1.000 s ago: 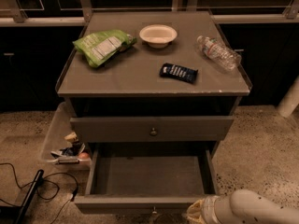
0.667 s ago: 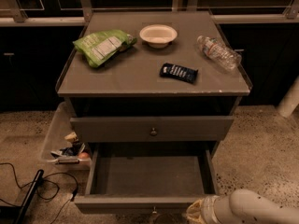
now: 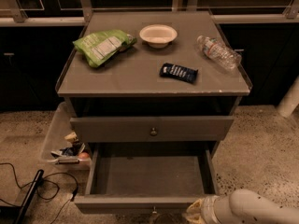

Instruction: Close middle drawer

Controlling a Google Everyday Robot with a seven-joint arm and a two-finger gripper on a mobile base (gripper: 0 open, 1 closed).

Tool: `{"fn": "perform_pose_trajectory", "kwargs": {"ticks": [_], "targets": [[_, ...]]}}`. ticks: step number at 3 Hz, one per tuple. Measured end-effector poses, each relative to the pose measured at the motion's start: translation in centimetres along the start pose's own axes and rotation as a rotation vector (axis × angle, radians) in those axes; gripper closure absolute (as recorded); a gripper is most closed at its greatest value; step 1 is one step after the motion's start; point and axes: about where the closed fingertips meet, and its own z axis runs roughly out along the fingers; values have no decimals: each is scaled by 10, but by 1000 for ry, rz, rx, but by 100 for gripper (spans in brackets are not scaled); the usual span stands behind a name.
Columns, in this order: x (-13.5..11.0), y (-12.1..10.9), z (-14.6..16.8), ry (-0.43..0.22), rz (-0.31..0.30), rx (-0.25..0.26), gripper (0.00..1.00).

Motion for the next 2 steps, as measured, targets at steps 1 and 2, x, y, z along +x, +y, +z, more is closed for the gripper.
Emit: {"fn": "perform_pose_trajectory", "kwargs": {"ticks": [1,2], "targets": [[0,-3,3,-2,-1,-11,7],[-4,-10,8,-16,-19,-19,9]]}}
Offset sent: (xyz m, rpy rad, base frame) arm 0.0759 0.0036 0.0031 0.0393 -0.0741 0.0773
